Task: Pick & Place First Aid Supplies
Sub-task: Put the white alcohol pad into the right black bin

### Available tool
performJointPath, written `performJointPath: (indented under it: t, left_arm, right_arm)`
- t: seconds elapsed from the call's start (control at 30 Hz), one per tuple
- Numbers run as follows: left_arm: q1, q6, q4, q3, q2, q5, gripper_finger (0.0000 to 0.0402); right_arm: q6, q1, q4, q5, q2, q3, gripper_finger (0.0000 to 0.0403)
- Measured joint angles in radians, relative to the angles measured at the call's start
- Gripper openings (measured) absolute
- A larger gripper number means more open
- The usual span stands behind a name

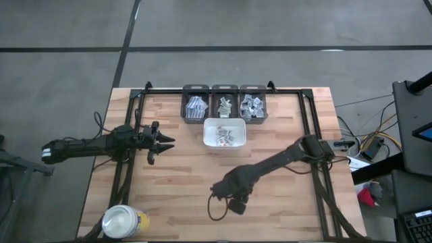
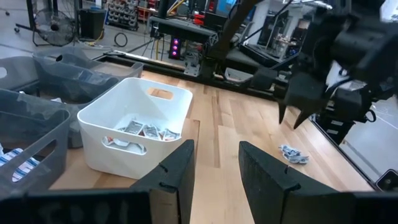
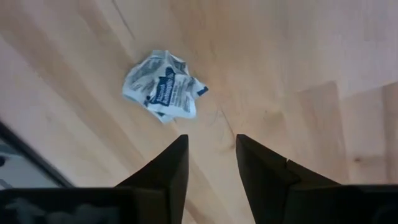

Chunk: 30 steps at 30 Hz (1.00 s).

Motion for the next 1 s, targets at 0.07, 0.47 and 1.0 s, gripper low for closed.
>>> performJointPath:
  t: [0.07, 0.47, 1.0]
  left_arm:
    - [0.0, -0.006, 0.001, 0.0, 0.0, 0.0, 0.012]
    - [0.0, -0.031, 0.001, 0.0, 0.0, 0.004, 0.012]
    - [0.0, -0.028, 0.001, 0.0, 0.0, 0.004, 0.012]
  right_arm:
    - [0.021, 0.004, 0.027, 0.001, 0.0, -0.032, 0.0136]
    - [0.032, 0.021, 0.186, -0.029, 0.0, -0.135, 0.0135]
    - [0.062, 0.033, 0.249, -0.047, 0.0, -0.202, 0.0125]
